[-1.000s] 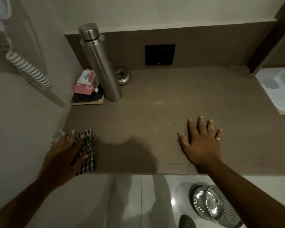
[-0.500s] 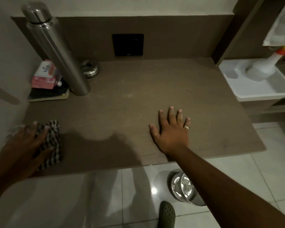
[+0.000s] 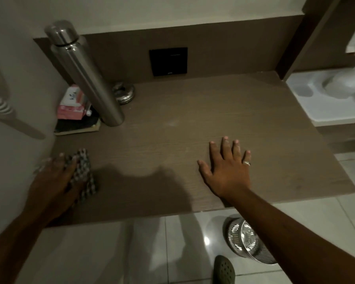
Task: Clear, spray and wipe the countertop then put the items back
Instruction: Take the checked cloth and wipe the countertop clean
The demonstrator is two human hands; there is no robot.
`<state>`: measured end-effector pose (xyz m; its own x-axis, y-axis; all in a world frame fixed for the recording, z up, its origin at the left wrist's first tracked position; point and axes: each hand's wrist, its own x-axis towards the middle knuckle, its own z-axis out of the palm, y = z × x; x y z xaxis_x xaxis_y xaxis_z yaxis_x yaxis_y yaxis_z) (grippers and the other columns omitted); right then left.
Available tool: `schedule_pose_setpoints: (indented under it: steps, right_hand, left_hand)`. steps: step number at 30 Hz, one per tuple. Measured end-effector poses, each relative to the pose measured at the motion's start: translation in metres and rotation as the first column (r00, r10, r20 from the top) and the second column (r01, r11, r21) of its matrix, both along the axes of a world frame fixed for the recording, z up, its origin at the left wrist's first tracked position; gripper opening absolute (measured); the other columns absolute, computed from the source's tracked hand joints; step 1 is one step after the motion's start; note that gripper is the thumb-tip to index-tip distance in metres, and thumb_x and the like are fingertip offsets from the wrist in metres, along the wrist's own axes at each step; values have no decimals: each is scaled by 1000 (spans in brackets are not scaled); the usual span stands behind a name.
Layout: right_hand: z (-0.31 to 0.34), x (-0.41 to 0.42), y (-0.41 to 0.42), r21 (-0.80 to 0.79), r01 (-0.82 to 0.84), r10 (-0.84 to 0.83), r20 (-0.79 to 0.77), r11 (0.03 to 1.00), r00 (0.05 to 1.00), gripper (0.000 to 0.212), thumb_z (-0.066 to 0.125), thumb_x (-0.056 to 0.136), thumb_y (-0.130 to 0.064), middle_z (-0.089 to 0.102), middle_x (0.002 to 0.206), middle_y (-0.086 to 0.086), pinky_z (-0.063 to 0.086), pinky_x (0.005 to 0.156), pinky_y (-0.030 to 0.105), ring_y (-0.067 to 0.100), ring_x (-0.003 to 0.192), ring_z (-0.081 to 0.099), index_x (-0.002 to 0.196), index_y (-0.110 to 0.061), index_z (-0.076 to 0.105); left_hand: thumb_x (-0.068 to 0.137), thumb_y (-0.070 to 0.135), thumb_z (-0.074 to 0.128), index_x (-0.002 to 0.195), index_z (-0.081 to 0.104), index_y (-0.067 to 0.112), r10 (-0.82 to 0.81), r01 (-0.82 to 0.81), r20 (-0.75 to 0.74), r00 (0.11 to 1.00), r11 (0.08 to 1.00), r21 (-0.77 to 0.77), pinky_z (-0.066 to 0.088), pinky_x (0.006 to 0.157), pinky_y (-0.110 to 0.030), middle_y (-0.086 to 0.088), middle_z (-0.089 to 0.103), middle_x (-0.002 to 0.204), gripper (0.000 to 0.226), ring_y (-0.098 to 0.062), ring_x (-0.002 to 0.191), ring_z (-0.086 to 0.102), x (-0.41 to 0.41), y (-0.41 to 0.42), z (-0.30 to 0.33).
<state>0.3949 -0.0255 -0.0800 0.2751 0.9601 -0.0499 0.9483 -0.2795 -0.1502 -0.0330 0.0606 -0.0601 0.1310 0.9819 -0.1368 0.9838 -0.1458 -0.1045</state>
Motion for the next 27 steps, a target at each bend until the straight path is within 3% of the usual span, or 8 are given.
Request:
schedule_pose_setpoints:
  steps: [4,7,10,13,17,21,24,27]
  right_hand:
    - [1,-3,2,-6,19,-18,20,1000,1000,79,9,88,-73,9,164,11,1,116,63,37,150,1,153,-30,16]
    - [5,-5,3,-24,17,-17,13,1000,1000,78,11,88,-72,8,164,11,2,116,63,38,150,1,153,-30,15]
    - [10,-3,0,-39,13,-13,-6,999,1000,77,11,88,-73,5,165,9,1,118,62,35,151,-2,154,-32,12]
    - [11,0,-2,-42,-6,5,-17,999,1000,77,12,89,-73,4,165,9,1,118,60,34,151,-3,154,-32,11]
    - [9,-1,0,-40,-5,4,-25,999,1000,78,11,89,-72,3,165,11,-3,117,61,36,151,-4,154,-30,11]
    - [5,-1,2,-34,-8,7,-28,999,1000,77,11,90,-70,2,164,12,-3,116,63,37,150,-5,154,-29,10]
    - [5,-1,2,-25,-2,2,-15,1000,1000,77,10,90,-70,4,164,12,-1,116,63,37,150,-3,154,-29,12]
    - [8,-2,2,-39,6,-6,-17,999,1000,77,10,89,-70,5,164,12,-1,116,62,37,150,-3,154,-29,12]
  left_hand:
    - [84,61,29,149,29,13,316,-331,161,935,940,76,14,116,-59,-28,23,155,81,-52,140,21,60,25,5]
    - [92,58,33,150,25,14,348,-374,229,909,923,85,9,115,-61,-29,19,156,73,-53,142,16,118,6,-1]
    - [90,65,29,149,32,22,-31,19,130,991,995,93,18,115,-56,-19,28,157,73,-46,143,25,158,-26,-2]
    - [87,70,26,142,44,24,-394,394,47,918,919,5,30,112,-55,-14,39,152,74,-41,137,39,102,-19,4]
    - [83,62,22,136,50,6,93,-100,84,992,991,84,34,105,-60,-29,43,144,83,-50,129,43,24,-10,8]
    - [89,62,33,149,26,9,511,-530,177,841,844,82,15,114,-63,-29,24,154,79,-52,139,23,90,-4,4]
    - [92,61,32,152,9,11,594,-607,212,776,795,-8,7,119,-59,-24,9,160,81,-48,145,9,148,17,9]
    - [93,60,30,153,9,15,411,-421,180,894,907,16,4,119,-58,-21,5,161,78,-46,146,3,217,15,3]
